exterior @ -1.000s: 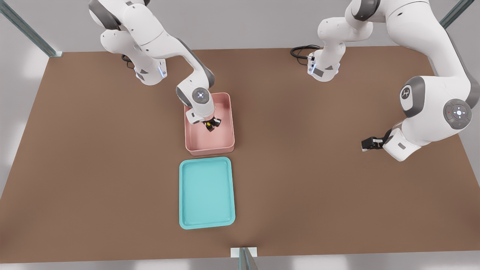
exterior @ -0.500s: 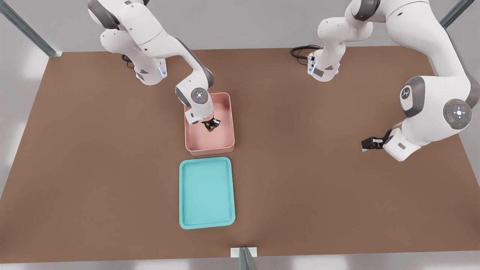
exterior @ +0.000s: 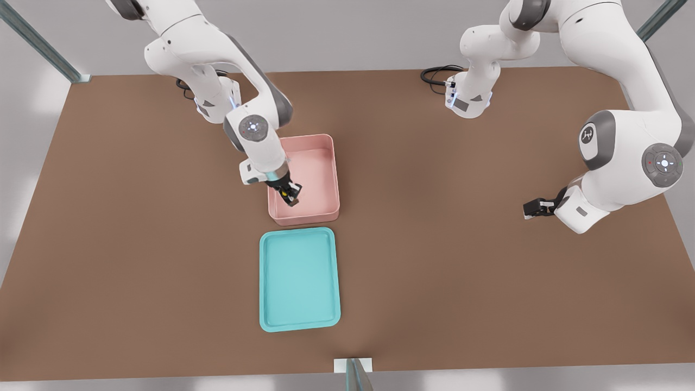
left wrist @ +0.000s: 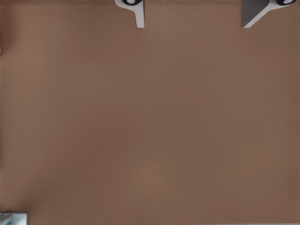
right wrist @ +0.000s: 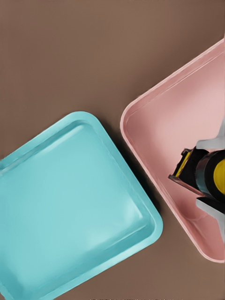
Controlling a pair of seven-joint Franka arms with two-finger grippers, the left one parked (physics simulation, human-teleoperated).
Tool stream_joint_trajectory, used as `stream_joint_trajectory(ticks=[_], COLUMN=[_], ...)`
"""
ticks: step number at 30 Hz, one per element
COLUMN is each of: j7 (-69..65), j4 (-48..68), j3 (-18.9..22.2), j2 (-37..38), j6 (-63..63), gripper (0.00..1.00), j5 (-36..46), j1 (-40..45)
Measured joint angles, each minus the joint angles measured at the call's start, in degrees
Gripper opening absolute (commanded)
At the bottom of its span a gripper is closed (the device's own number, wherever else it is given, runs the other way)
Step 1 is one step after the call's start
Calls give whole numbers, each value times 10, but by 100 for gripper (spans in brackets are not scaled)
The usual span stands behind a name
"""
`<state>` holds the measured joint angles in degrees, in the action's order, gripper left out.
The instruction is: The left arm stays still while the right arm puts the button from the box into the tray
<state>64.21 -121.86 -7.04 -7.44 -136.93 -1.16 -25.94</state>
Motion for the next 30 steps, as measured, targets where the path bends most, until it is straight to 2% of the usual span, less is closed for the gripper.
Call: stream_joint_trajectory(ticks=[5, 15, 20, 24, 25, 26, 30], j7=[-20, -52, -62, -69, -70, -71, -76], j4=[104, 363, 428, 444, 445, 445, 445], j3=[-1, -3, -6, -7, -7, -7, -8], j2=[-55, -255, -335, -357, -359, -360, -361], j6=[32, 94, 108, 111, 111, 112, 113], gripper=[46, 46, 46, 46, 84, 100, 100], j5=[-8, -25, -26, -26, -26, -27, -28], j1=[73, 80, 73, 71, 71, 71, 71])
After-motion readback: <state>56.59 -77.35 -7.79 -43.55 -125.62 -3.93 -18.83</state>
